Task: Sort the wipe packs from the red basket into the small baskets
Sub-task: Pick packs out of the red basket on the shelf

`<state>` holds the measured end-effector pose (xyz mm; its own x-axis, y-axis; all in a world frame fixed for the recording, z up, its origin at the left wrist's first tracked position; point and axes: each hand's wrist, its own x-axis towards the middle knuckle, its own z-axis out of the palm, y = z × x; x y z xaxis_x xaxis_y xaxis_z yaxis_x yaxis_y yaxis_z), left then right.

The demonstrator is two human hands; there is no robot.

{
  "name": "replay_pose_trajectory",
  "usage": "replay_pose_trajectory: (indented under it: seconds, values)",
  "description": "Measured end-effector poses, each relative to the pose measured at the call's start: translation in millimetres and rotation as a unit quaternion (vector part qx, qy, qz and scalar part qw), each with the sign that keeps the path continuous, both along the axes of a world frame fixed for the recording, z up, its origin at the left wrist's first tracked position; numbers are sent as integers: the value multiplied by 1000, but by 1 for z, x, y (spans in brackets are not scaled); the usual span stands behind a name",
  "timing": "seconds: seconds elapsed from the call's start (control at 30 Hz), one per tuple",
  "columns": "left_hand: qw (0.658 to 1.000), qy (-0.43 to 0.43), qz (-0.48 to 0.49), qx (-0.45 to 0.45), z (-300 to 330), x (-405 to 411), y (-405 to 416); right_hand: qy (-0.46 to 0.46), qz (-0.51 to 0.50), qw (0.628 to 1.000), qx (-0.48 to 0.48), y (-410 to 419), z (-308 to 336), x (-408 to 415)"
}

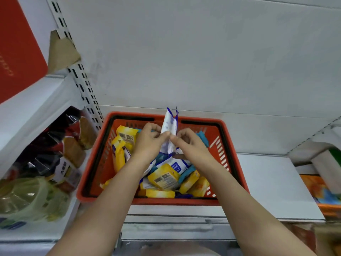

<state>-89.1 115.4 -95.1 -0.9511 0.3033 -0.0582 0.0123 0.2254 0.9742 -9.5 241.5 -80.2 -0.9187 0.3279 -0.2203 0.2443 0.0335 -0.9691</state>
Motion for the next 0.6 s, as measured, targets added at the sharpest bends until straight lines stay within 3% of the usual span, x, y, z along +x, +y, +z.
replay_pose_trajectory:
  seconds: [0.1,0.33,0.47,0.6]
  values:
    - [994,-58,-32,87,2,5,-8,0,-10,999,-47,-10,2,3]
    - [951,-233,-85,182,6,13,-21,30,-159,984,-76,-20,-8,24]
    - [899,-331,-180,223,10,28,-16,59,-183,977,-93,-21,-6,49]
    - [856,-404,-251,203,14,56,-6,101,-209,968,-96,-10,1,83]
